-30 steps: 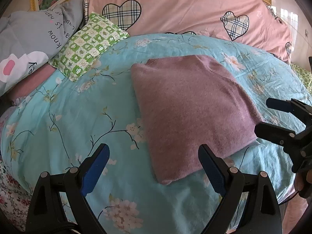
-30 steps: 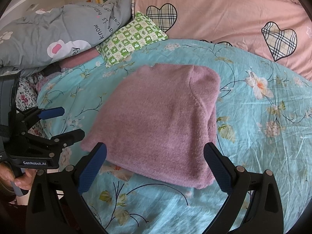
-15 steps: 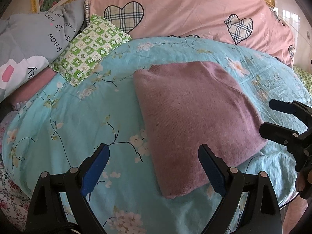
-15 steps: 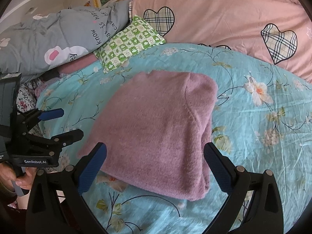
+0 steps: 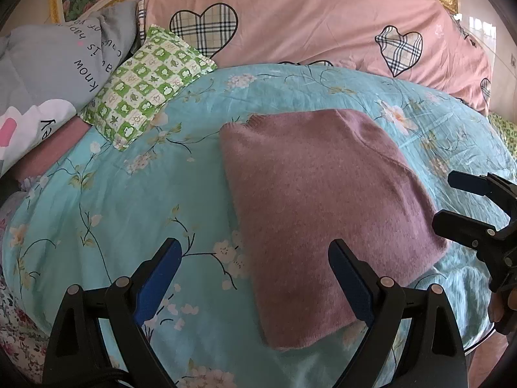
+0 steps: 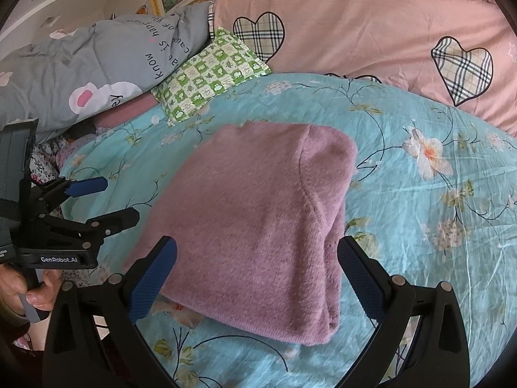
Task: Fold small clothes
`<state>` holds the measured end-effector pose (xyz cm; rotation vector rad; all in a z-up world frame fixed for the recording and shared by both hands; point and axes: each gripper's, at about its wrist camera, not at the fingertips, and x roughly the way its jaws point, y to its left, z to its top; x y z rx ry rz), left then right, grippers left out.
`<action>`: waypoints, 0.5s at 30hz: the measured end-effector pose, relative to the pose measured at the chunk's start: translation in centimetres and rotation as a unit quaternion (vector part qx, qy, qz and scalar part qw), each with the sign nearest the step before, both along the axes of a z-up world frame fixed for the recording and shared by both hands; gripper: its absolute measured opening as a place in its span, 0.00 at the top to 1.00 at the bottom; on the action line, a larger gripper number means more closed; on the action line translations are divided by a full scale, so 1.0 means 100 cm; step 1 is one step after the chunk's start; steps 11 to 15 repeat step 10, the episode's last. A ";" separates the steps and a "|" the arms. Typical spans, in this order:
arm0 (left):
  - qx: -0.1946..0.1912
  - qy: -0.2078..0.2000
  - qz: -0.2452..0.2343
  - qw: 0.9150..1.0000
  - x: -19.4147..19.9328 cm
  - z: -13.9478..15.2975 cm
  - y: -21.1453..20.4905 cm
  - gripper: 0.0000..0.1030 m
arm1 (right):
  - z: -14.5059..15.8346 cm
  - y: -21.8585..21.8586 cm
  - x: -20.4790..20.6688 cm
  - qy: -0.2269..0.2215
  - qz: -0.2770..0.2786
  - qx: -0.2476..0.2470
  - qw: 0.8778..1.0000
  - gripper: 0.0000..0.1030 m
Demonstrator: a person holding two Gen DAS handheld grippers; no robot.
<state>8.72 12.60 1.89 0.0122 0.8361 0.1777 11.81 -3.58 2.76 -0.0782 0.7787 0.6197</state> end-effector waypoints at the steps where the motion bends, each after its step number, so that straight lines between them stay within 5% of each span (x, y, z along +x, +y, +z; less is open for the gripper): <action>1: 0.000 0.001 -0.001 1.000 0.002 0.000 0.000 0.10 | 0.000 0.000 0.001 0.001 0.000 0.000 1.000 0.03; 15: -0.001 0.005 -0.002 1.000 0.011 -0.002 0.001 0.10 | -0.003 -0.003 0.009 0.009 -0.001 0.002 1.000 0.03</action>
